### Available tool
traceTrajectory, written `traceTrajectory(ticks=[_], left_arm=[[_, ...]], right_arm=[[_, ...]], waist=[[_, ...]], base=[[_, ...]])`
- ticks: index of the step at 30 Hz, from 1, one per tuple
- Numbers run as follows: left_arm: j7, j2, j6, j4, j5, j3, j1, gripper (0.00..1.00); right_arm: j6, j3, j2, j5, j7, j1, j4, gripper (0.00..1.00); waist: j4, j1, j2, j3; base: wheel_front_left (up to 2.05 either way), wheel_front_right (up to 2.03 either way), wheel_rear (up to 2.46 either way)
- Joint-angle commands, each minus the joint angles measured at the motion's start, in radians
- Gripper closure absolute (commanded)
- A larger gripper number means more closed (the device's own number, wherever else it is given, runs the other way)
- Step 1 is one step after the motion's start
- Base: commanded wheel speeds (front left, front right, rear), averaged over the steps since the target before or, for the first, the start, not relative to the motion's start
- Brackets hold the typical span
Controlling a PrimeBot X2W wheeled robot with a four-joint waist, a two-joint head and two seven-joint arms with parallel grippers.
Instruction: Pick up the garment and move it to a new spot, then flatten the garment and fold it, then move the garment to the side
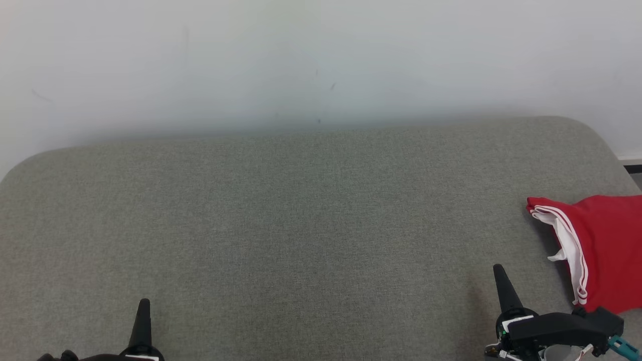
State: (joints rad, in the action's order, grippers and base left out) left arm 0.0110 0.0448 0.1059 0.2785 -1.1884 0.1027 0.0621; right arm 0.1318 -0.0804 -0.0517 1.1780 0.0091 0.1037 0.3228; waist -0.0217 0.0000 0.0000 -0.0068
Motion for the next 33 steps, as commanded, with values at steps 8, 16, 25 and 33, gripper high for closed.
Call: traceTrajectory(ticks=[8, 16, 25, 33], left_arm=[[0.025, 0.007, 0.01, -0.016, -0.103, 0.005, 0.025, 1.0], [0.042, 0.007, 0.014, -0.021, -0.172, 0.007, 0.031, 1.0], [0.061, 0.007, 0.019, -0.026, -0.247, 0.009, 0.037, 1.0], [0.077, 0.007, 0.02, -0.029, -0.309, 0.011, 0.043, 1.0]], right_arm=[[-0.001, -0.009, 0.002, 0.102, 0.027, 0.011, -0.027, 1.0], [-0.001, -0.015, 0.002, 0.176, 0.044, 0.01, -0.039, 1.0], [-0.002, -0.021, 0.002, 0.254, 0.062, 0.009, -0.051, 1.0], [-0.002, -0.026, 0.002, 0.317, 0.08, 0.009, -0.063, 1.0]], waist=[[0.004, 0.0, 0.0, 0.002], [0.007, 0.0, 0.0, 0.003], [0.011, 0.0, 0.0, 0.005], [0.014, 0.0, 0.0, 0.007]], base=[[0.0, 0.0, 0.0], [0.0, 0.0, 0.0], [0.0, 0.0, 0.0], [0.0, 0.0, 0.0]])
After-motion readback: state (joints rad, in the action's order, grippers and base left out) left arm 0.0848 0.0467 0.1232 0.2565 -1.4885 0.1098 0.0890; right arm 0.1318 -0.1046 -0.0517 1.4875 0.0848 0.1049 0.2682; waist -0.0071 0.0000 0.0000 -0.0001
